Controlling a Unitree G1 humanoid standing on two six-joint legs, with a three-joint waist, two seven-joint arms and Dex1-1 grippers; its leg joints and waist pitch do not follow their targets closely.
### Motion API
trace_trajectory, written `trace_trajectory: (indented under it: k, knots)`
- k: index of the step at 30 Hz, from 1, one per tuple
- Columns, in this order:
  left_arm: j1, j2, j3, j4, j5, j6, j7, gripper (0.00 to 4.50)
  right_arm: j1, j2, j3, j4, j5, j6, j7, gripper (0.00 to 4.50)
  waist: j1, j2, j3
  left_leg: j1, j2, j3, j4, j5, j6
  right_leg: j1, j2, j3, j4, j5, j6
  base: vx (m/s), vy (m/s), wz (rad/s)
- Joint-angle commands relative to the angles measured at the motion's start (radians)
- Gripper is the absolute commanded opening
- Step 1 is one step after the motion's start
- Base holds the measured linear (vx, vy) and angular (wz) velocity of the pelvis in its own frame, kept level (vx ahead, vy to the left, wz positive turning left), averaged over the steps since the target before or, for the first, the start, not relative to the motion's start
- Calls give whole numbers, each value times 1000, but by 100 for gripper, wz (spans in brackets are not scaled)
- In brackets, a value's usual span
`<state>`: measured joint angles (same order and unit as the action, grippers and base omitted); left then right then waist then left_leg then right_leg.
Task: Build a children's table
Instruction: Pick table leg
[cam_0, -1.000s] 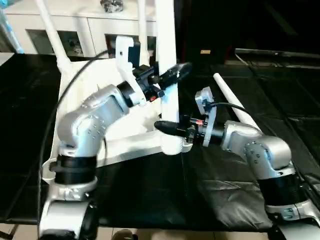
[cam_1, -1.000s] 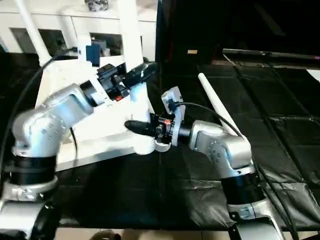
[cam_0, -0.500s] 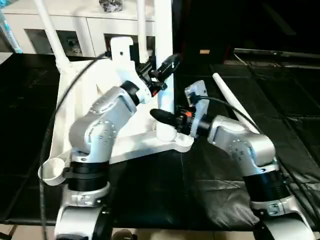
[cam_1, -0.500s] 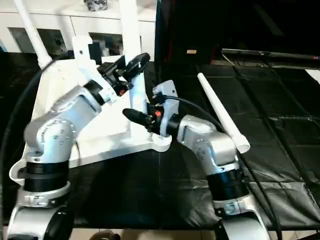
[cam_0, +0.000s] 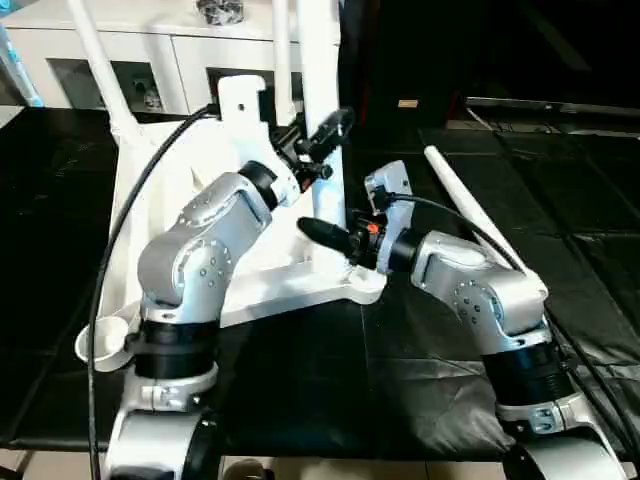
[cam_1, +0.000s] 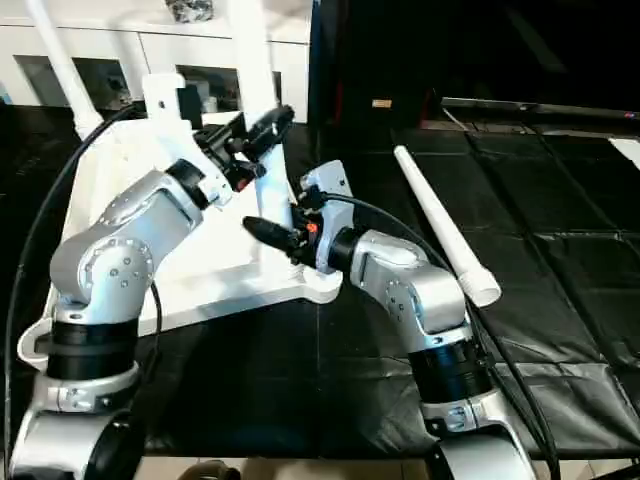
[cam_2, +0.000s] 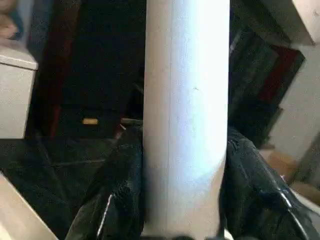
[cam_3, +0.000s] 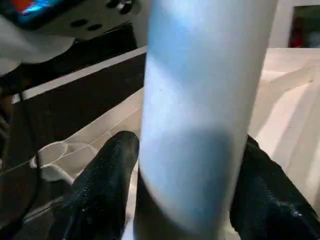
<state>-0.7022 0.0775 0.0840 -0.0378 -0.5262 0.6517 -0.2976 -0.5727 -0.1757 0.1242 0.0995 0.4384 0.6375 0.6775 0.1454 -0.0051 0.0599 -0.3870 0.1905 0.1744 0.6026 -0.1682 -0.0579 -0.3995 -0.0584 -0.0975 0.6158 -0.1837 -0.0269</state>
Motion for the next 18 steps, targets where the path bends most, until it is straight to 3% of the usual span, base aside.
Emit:
trace_trajectory:
  k: [1,7,18]
  knots:
    - [-32,22,-12,8,-2,8,-40,180,-16,-40,-16,-38,44,47,70,295,0,-3,-79,20,43,-19,-64,-133,-5,58,-90,62,-71,-173,-101,0,0,0]
    - [-59,67,-19,34,-17,29,-107,180,-42,-130,-34,-8,66,122,147,349,4,-6,-80,15,40,-17,-60,-108,5,61,-92,62,-71,-175,-101,0,0,0]
    - [-66,84,-38,-12,-105,103,-222,180,-75,-130,-70,20,158,222,202,352,6,-11,-81,16,43,-16,-58,-99,13,60,-94,60,-67,-173,-137,0,0,0]
